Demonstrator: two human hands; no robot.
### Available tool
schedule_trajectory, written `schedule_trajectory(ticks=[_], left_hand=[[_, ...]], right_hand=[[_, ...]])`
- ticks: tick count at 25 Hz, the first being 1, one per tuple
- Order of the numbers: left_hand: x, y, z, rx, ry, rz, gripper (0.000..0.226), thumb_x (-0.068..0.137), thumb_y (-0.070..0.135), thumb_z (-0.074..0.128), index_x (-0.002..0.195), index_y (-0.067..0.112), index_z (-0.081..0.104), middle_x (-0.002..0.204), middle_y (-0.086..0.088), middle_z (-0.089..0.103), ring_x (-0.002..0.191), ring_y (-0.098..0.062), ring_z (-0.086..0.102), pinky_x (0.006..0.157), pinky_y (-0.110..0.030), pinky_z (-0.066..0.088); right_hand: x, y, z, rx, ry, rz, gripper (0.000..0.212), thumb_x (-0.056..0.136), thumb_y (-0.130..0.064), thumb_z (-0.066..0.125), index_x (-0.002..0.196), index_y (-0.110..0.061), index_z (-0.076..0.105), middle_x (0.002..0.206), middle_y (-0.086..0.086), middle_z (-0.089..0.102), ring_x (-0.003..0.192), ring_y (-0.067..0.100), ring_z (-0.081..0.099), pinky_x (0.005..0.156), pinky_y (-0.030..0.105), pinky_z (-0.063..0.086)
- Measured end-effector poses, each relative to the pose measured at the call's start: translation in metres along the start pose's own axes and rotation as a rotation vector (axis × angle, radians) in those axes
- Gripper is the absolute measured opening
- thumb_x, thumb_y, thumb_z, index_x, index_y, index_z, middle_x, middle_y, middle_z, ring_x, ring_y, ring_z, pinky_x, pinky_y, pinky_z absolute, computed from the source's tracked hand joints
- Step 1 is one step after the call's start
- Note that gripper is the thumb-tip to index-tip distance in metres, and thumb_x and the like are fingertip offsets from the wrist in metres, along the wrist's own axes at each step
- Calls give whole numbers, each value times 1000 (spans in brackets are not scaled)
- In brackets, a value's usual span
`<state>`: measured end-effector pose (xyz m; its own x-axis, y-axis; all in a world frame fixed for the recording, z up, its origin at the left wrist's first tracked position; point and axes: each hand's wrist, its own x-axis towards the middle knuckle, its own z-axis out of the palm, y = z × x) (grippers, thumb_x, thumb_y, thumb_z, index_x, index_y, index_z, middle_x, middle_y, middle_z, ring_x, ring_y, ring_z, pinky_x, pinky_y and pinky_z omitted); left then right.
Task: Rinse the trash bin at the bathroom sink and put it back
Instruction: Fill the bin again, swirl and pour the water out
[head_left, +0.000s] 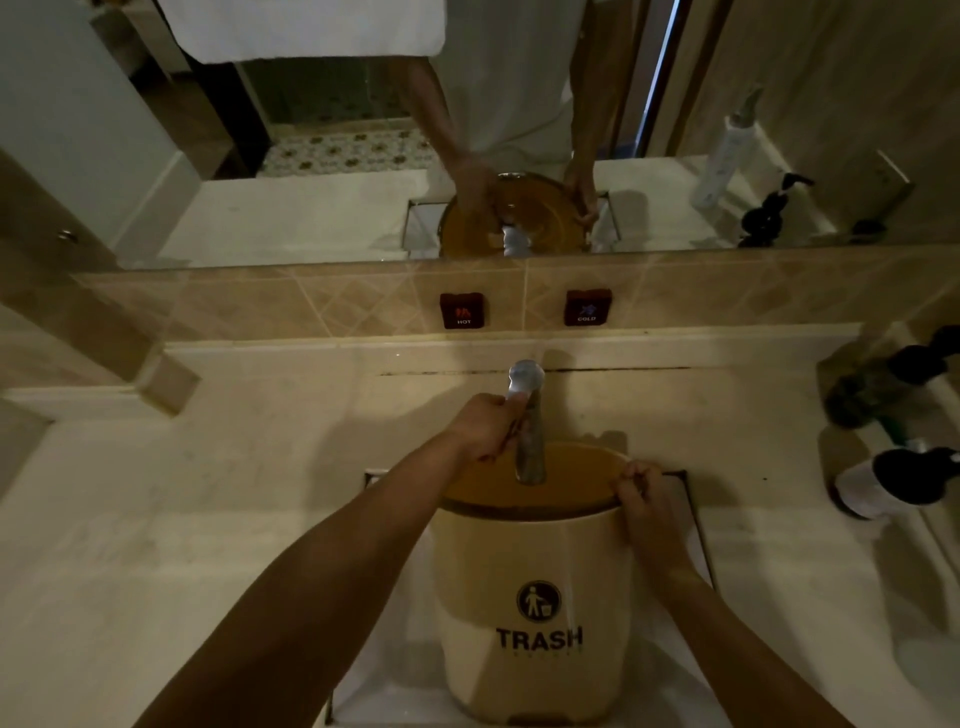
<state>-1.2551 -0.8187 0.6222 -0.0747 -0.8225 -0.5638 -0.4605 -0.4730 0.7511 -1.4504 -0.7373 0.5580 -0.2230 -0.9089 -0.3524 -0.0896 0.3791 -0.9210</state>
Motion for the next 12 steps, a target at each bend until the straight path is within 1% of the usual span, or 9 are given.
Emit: schedule_trajectory(ticks=[1,3,5,8,10,12], left_hand=[[2,5,0,-23,10,-33,49,99,50,41,74,11,56,66,-9,54,46,-16,40,46,-25,34],[5,19,-1,-73,52,-107,37,99,40,45,81,10,55,63,-7,50,47,-16,37,45,-25,30],[6,32,-2,-94,72,-160,27,99,32,46,86,10,54,61,-5,47,47,-15,31,44,-23,25],[6,35,0,-74,68,-158,26,99,30,46,84,10,52,60,-4,44,48,-15,29,47,-24,24],[6,31,1,-75,66,-140,25,99,25,47,80,9,50,62,-6,41,48,-15,28,47,-25,23],[10,28,0,-77,67,-127,28,99,25,48,75,10,49,63,-7,41,47,-16,27,47,-25,22]], right_hand=[[0,0,0,0,4,-5,7,94,-4,48,93,-9,43,76,1,42,70,16,40,59,26,34],[-1,0,-1,-2,7,-19,8,94,-3,48,93,-9,43,76,1,41,70,15,40,57,19,35],[0,2,-1,15,5,-15,9,94,-3,48,92,-9,43,78,1,42,70,15,40,58,18,35],[2,4,-2,14,7,-7,11,93,-4,50,90,-12,43,79,1,43,73,15,42,63,24,35],[1,4,-2,14,-1,-16,11,93,-3,49,91,-12,44,79,1,43,72,14,41,60,19,36],[0,3,-2,19,-6,-31,9,93,-2,49,92,-10,44,78,1,42,69,14,40,54,15,35]])
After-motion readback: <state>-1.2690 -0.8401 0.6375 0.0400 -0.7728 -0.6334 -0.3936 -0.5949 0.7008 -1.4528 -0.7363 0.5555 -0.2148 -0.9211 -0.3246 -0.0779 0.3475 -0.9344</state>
